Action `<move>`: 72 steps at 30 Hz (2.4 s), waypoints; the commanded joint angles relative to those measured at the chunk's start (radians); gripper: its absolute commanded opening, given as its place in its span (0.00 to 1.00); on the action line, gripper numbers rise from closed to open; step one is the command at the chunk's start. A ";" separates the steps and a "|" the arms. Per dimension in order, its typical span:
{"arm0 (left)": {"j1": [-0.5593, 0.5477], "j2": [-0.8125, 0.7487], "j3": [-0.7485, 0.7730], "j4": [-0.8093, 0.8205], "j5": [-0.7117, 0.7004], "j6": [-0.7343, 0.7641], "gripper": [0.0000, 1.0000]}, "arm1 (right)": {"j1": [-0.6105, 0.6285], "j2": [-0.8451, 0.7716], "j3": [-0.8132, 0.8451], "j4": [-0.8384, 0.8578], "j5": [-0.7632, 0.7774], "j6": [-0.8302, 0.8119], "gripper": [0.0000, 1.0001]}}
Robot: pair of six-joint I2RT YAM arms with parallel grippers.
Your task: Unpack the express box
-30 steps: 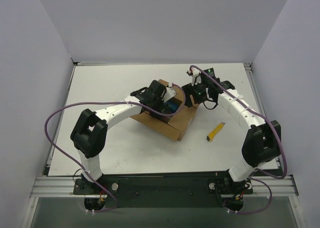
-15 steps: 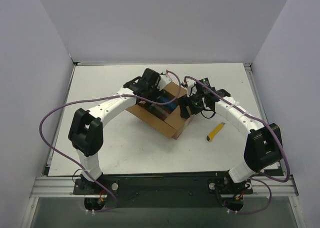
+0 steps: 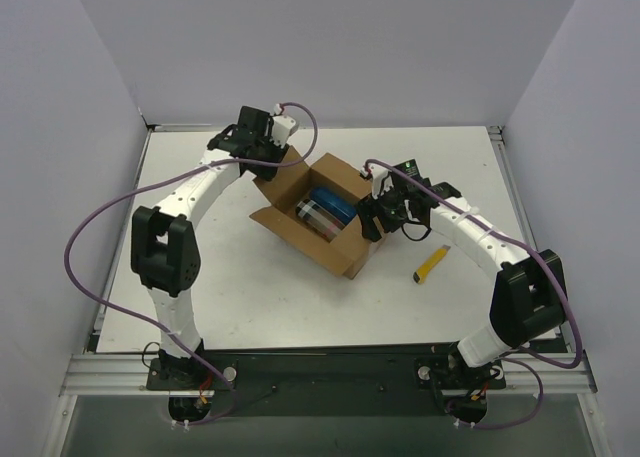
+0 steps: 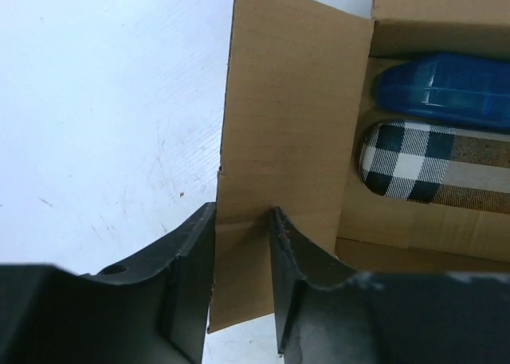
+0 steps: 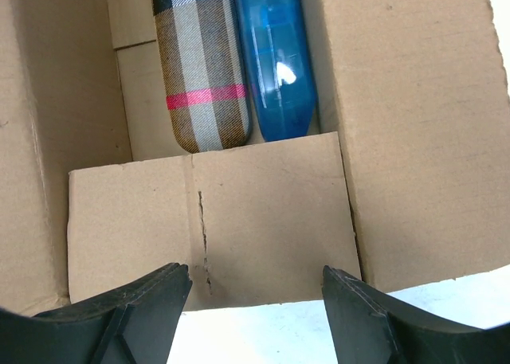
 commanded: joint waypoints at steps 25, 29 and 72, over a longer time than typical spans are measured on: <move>-0.003 0.093 -0.085 -0.042 0.247 -0.117 0.62 | 0.056 0.015 0.001 -0.059 -0.005 -0.059 0.69; 0.009 0.075 -0.053 -0.073 0.207 -0.100 0.61 | 0.071 0.016 0.013 -0.060 0.004 -0.086 0.68; -0.120 0.135 -0.039 -0.094 0.313 -0.152 0.46 | 0.076 0.050 0.131 -0.094 -0.070 -0.256 0.60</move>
